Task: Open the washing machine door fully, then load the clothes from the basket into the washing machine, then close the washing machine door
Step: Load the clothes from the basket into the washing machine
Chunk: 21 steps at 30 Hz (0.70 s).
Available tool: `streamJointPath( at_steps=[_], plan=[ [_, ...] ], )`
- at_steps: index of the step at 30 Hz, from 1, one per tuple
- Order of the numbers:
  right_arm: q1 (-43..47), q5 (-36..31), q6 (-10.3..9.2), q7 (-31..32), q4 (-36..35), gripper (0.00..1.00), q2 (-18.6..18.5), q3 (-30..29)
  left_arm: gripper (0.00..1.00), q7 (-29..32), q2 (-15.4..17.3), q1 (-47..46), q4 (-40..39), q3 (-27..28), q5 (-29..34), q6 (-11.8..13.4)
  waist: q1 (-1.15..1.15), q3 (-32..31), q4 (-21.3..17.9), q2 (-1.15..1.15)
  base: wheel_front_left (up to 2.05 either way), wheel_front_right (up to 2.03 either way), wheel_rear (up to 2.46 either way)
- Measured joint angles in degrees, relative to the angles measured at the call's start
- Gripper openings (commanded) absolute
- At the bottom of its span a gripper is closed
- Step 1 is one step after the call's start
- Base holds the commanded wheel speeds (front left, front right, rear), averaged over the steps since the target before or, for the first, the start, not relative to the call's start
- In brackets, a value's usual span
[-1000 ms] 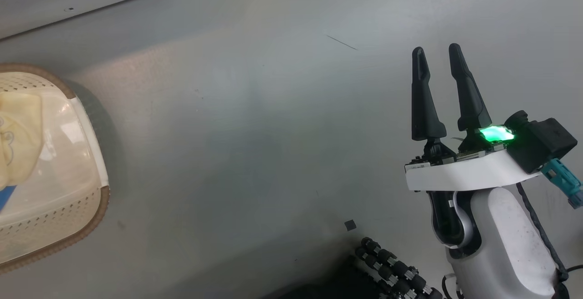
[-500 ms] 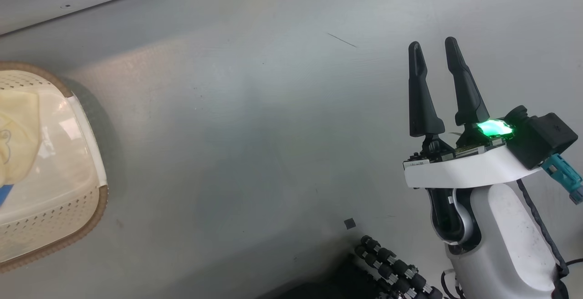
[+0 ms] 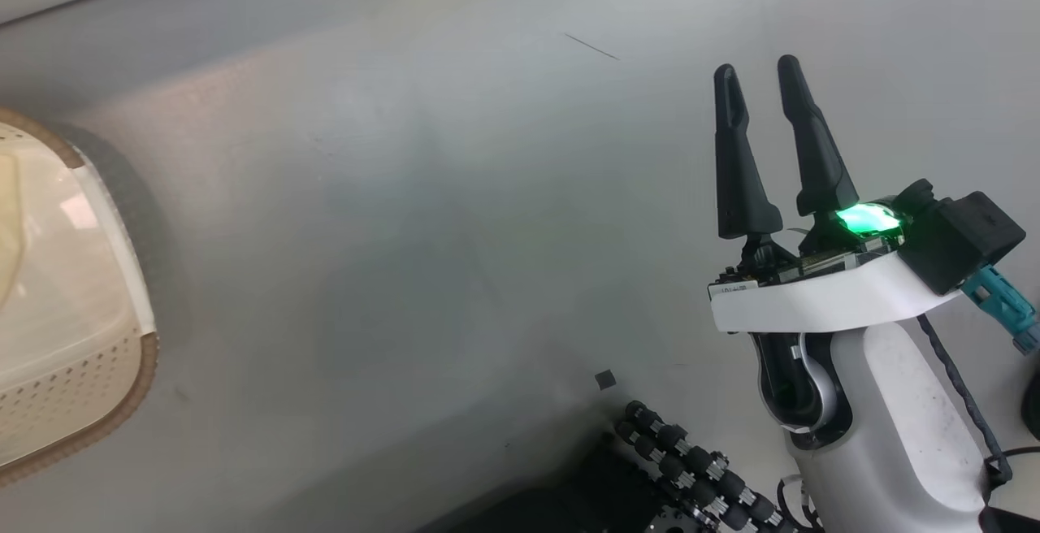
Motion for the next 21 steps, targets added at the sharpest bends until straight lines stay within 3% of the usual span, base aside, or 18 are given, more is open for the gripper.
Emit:
streamJointPath(
  at_steps=[7, 16, 21],
  plan=[
    [-1.04, 1.71, 0.01, 0.0, -0.52, 1.0, -0.01, 0.32, 0.0, -7.94, 2.89, -2.86, -0.38, -1.15, 4.61, 1.14, 0.0, 1.96, -2.34, 0.0, 0.0, 0.0, 0.0],
    [-1.05, 2.25, 0.1, 0.0, -0.53, 1.0, 0.09, 0.47, 0.0, -14.84, 2.58, -3.38, 2.63, -1.67, 5.82, 2.61, 0.0, 4.12, -4.23, 0.0, 0.0, 0.0, 0.0],
    [-1.11, 2.42, 0.25, 0.0, -0.37, 1.0, 0.08, 0.46, 0.0, -17.73, 0.21, -1.49, 5.36, -1.3, 5.6, 4.1, 0.0, 4.3, -4.41, 0.0, 0.0, 0.0, 0.0]
  ],
)
